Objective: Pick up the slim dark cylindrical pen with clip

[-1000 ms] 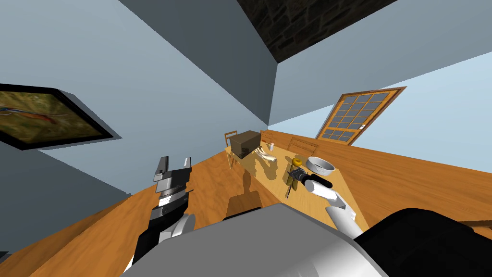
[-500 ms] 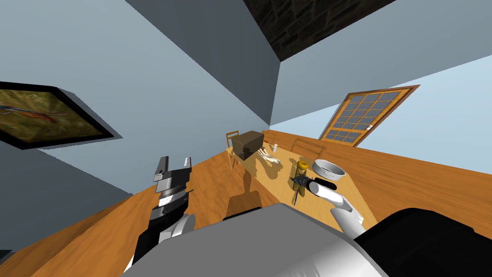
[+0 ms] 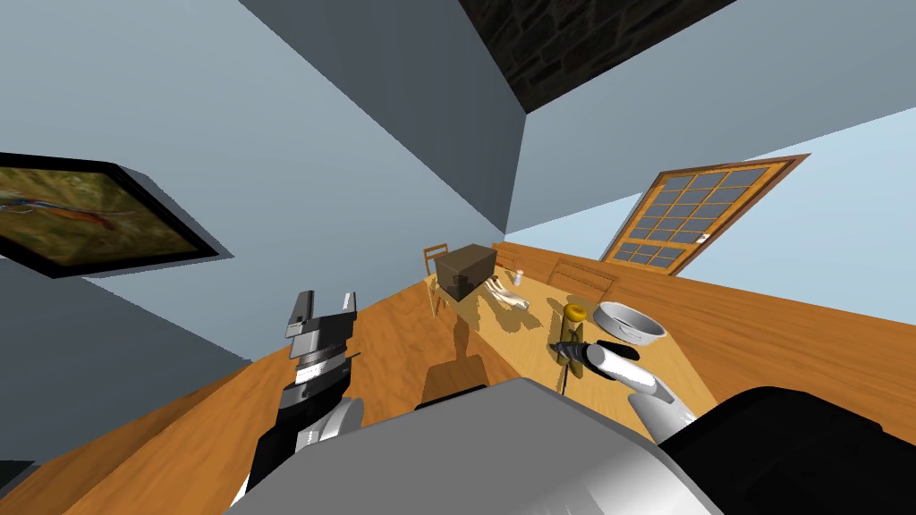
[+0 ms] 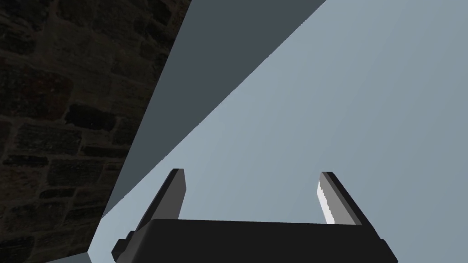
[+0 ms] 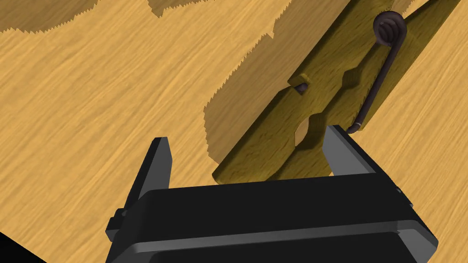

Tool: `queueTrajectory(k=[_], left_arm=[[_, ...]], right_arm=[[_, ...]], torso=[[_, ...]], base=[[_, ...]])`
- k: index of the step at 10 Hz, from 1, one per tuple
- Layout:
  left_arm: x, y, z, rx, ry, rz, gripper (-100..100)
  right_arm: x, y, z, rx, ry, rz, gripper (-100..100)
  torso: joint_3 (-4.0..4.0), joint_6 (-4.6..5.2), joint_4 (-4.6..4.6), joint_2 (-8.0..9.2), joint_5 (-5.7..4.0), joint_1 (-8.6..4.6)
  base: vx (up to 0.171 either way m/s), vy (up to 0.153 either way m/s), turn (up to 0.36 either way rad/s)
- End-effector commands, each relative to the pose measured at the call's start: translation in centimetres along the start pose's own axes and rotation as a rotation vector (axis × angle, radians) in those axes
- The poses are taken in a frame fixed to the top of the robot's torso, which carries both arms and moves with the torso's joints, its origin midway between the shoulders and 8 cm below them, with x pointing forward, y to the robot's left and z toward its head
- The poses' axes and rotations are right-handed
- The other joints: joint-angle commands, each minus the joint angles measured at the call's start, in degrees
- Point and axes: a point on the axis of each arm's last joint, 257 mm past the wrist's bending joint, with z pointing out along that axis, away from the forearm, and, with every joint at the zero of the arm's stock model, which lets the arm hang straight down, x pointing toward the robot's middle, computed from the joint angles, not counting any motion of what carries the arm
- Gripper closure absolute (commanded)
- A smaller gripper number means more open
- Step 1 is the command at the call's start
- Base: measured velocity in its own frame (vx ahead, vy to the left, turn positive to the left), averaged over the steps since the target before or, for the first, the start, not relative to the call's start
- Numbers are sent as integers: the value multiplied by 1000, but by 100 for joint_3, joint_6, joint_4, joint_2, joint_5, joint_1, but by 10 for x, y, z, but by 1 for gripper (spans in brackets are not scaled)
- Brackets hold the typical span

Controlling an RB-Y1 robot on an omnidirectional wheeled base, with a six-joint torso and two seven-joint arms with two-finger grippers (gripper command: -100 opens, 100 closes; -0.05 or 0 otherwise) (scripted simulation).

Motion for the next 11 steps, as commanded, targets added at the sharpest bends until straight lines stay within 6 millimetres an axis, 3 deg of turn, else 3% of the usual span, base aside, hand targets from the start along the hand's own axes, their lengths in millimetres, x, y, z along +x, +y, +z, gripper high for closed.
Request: queueTrajectory(k=[1,5,6,11], left_arm=[[0,0,0,0,0,0,0],[0,0,0,0,0,0,0],[0,0,0,0,0,0,0],[0,0,0,0,0,0,0]], right_arm=[[-21,3,2,18,-59,64,-100],[-78,12,-2,39,-211,232,-100],[-78,12,-2,39,-211,232,-100],[-149,20,-20,45,-410,449,-100]], torso=[[0,0,0,0,0,0],[0,0,0,0,-1,-4],[3,1,1,7,-1,-6],[3,0,1,7,-2,-8]], base=[[73,35,18],[85,36,25],[25,10,-7],[70,25,20]])
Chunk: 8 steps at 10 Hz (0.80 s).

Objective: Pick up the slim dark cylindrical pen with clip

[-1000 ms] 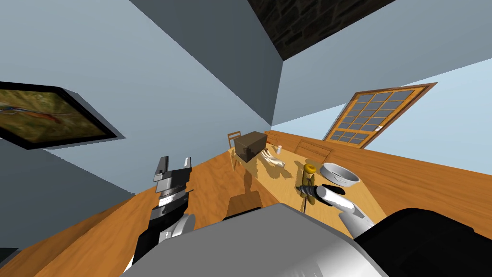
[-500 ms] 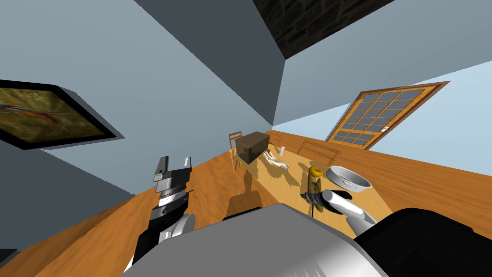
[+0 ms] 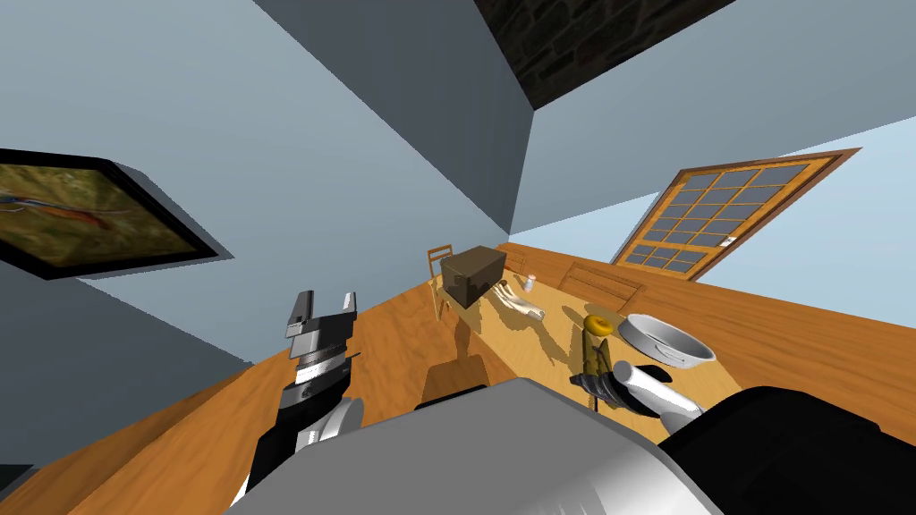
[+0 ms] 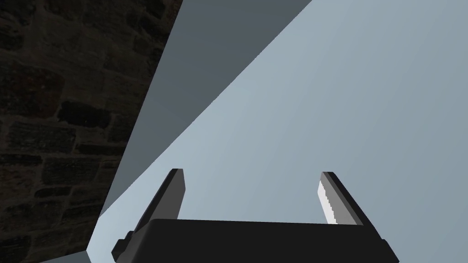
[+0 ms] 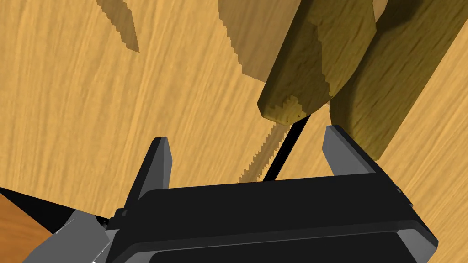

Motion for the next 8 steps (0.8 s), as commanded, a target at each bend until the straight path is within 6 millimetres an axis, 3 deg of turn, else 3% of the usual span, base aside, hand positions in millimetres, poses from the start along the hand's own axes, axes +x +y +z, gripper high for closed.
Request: queueTrajectory(k=[1,5,6,7,8], left_arm=[[0,0,0,0,0,0,0],[0,0,0,0,0,0,0],[0,0,0,0,0,0,0],[0,0,0,0,0,0,0],[0,0,0,0,0,0,0]], right_arm=[[-15,8,2,0,-45,54,-100],[-58,26,1,-11,-163,194,-100],[-78,33,-1,-19,-215,255,-100],[-78,33,-1,-19,-215,256,-100],[-93,38,-3,-27,-258,307,-100]], torso=[[0,0,0,0,0,0],[5,1,2,9,-2,-8],[7,1,2,12,-2,-9],[6,1,2,10,-2,-8],[6,0,2,12,-2,-9]], base=[[57,25,8],[55,17,10],[56,13,8],[49,13,3],[47,18,6]])
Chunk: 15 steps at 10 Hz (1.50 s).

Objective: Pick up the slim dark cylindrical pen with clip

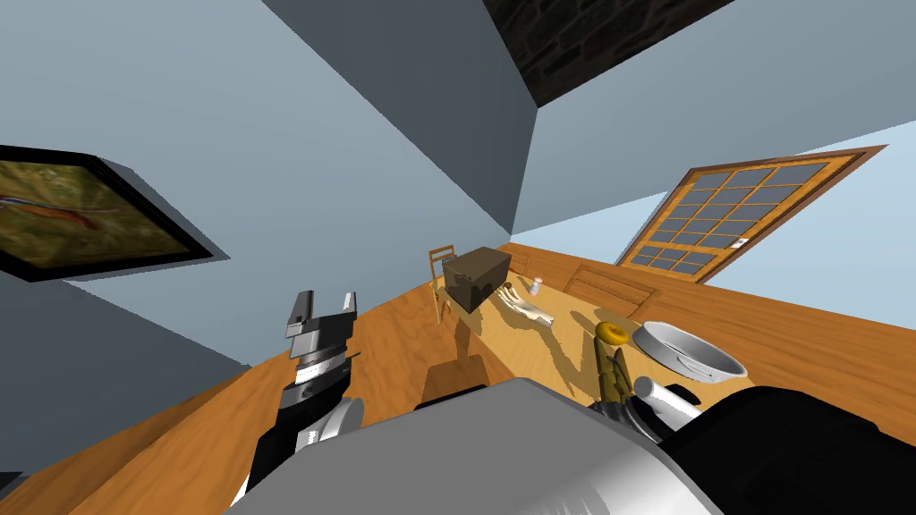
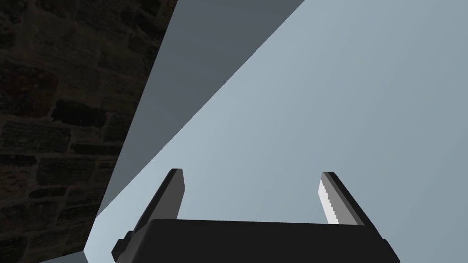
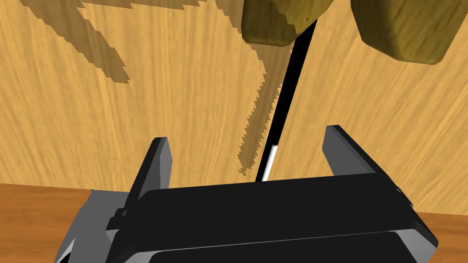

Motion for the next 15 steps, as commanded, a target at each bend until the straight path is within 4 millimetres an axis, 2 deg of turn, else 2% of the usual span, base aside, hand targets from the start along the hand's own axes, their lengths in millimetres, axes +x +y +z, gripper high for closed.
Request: queueTrajectory(k=[1,2,3,4,5,6,8,10,11,12,14,15], left_arm=[[0,0,0,0,0,0,0],[0,0,0,0,0,0,0],[0,0,0,0,0,0,0],[0,0,0,0,0,0,0],[0,0,0,0,0,0,0],[0,0,0,0,0,0,0],[0,0,0,0,0,0,0],[0,0,0,0,0,0,0],[0,0,0,0,0,0,0],[0,0,0,0,0,0,0],[0,0,0,0,0,0,0],[0,0,0,0,0,0,0]], right_arm=[[-26,16,4,-13,-68,81,-100],[-27,17,4,-14,-70,83,-100],[-40,24,5,-23,-106,126,-100],[-40,24,5,-23,-106,126,-100],[-51,30,6,-31,-135,160,-100],[-51,30,6,-31,-135,160,-100],[-65,38,6,-42,-172,204,-100],[-64,37,5,-41,-170,202,-100],[-64,37,6,-41,-170,202,0],[-72,35,15,-43,-170,196,-100],[-80,32,25,-44,-171,188,-100],[-78,33,22,-43,-174,193,-100]], torso=[[0,0,0,0,0,0],[-3,1,-1,-4,-1,0],[0,1,0,1,1,0],[3,1,1,5,0,-1],[5,1,2,10,0,-3],[6,1,2,11,-1,-5],[6,1,2,11,-1,-4],[7,0,3,13,-1,-4],[9,0,3,16,-1,-5],[10,0,4,18,-1,-6],[5,1,2,9,-4,-20],[3,0,1,6,-5,-21]], base=[[66,20,9],[49,14,2],[35,10,2],[21,6,-1],[21,2,3],[21,1,0],[24,7,2],[10,2,-1],[0,0,0],[20,-26,-50],[36,-42,-39],[18,-17,-2]])
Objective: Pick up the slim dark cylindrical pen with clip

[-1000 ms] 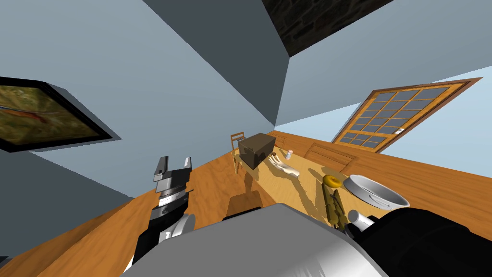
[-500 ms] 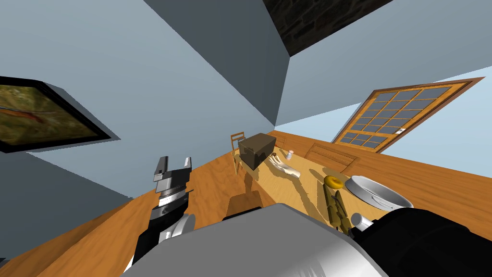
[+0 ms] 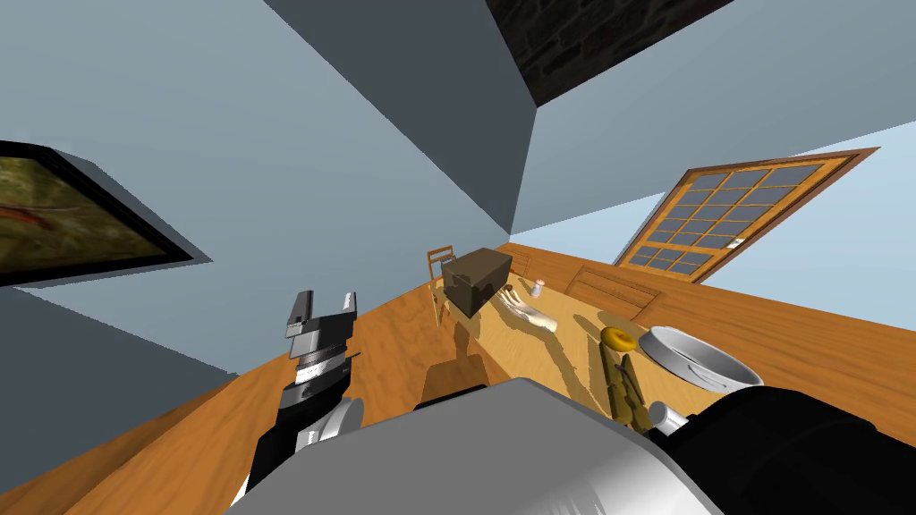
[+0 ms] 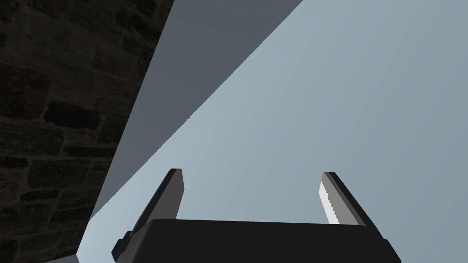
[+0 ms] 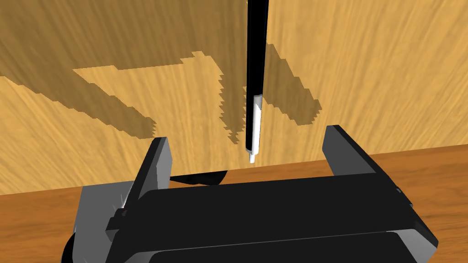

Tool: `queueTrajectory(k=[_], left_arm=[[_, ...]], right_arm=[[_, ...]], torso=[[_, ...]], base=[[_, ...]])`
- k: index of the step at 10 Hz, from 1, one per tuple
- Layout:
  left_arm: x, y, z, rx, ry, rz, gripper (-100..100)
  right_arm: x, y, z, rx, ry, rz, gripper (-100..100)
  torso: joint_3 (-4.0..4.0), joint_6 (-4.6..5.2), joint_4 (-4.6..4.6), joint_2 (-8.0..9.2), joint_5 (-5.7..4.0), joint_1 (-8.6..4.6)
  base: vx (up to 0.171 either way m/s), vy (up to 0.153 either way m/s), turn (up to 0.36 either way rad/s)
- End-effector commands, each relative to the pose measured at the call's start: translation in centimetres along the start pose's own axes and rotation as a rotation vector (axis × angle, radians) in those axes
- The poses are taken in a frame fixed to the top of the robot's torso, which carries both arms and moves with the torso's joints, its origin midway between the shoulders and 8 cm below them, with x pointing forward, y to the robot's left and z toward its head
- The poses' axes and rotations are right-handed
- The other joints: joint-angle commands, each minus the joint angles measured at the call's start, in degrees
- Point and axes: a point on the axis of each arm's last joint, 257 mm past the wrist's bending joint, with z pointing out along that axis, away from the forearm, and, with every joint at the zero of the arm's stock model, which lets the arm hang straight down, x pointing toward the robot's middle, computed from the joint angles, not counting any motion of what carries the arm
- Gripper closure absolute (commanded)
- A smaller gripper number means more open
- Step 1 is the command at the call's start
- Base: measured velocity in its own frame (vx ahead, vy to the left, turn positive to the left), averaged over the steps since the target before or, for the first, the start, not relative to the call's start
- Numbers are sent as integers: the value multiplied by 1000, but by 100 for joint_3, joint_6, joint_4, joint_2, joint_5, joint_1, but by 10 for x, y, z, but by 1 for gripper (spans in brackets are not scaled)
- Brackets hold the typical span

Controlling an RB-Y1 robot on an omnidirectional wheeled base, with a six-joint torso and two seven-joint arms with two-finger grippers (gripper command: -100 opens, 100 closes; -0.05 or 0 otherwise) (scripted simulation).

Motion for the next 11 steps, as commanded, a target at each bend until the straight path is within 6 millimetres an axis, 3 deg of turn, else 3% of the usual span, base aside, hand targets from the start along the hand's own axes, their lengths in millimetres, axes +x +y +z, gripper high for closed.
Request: queueTrajectory(k=[1,5,6,7,9,10,11], left_arm=[[0,0,0,0,0,0,0],[0,0,0,0,0,0,0],[0,0,0,0,0,0,0],[0,0,0,0,0,0,0],[0,0,0,0,0,0,0],[0,0,0,0,0,0,0],[0,0,0,0,0,0,0]], right_arm=[[0,0,0,0,0,0,100],[0,0,0,0,-1,1,100],[0,1,0,-1,0,1,0],[6,1,-11,2,1,6,100],[11,2,-19,4,1,11,100],[8,2,-14,3,3,7,100],[8,1,-15,4,2,9,0]], torso=[[0,0,0,0,0,0],[5,-4,3,7,2,10],[5,-4,3,7,2,10],[5,-4,3,7,3,10],[8,-6,5,12,12,27],[11,-6,5,17,17,31],[9,-4,4,14,14,27]], base=[[0,0,0],[0,0,0],[0,0,0],[-16,31,57],[-32,30,36],[-19,9,7],[0,0,0]])
